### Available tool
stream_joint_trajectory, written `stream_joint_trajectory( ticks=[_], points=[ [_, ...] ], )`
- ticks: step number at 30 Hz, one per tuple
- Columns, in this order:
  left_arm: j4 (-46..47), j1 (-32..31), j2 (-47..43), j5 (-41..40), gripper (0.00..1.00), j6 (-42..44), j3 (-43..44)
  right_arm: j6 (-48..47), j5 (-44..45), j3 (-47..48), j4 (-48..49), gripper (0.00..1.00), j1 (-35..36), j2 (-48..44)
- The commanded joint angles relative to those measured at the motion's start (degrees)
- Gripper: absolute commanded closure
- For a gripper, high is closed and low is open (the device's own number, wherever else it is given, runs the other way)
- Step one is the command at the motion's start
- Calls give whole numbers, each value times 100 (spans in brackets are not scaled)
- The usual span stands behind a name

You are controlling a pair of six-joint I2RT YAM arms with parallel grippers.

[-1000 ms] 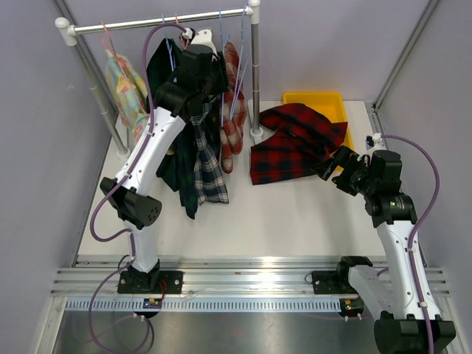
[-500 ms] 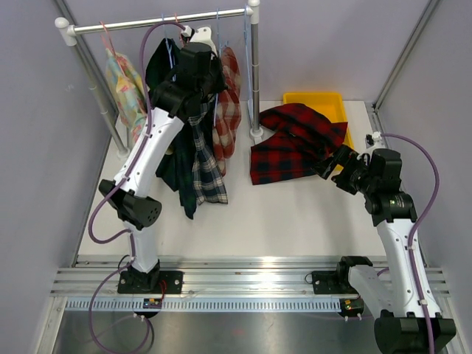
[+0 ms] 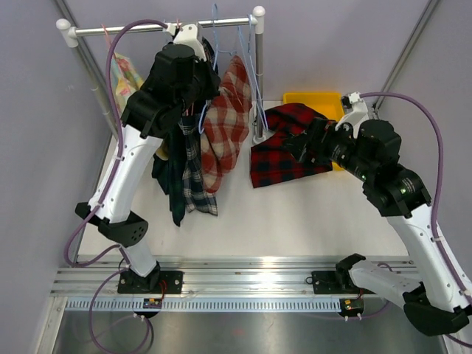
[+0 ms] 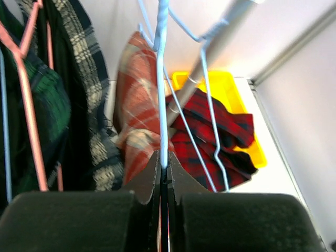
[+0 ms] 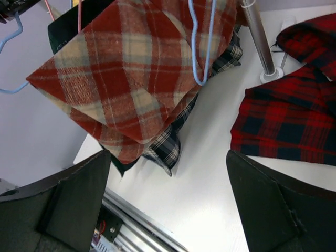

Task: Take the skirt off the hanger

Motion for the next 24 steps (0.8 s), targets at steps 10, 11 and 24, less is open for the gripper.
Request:
stream_joint_trajectory(
  ticks=[10, 11, 24],
  points=[
    [238, -245, -950, 117, 100, -461, -861, -478, 3806, 1371, -228, 1, 3651, 2212],
    [255, -245, -1011, 161, 100, -487, -896, -460, 3815, 1362, -131, 1, 3669, 2265],
    [545, -280, -1408, 425, 100, -690, -1256, -162, 3604, 1371, 512, 1, 3712, 2820]
  ],
)
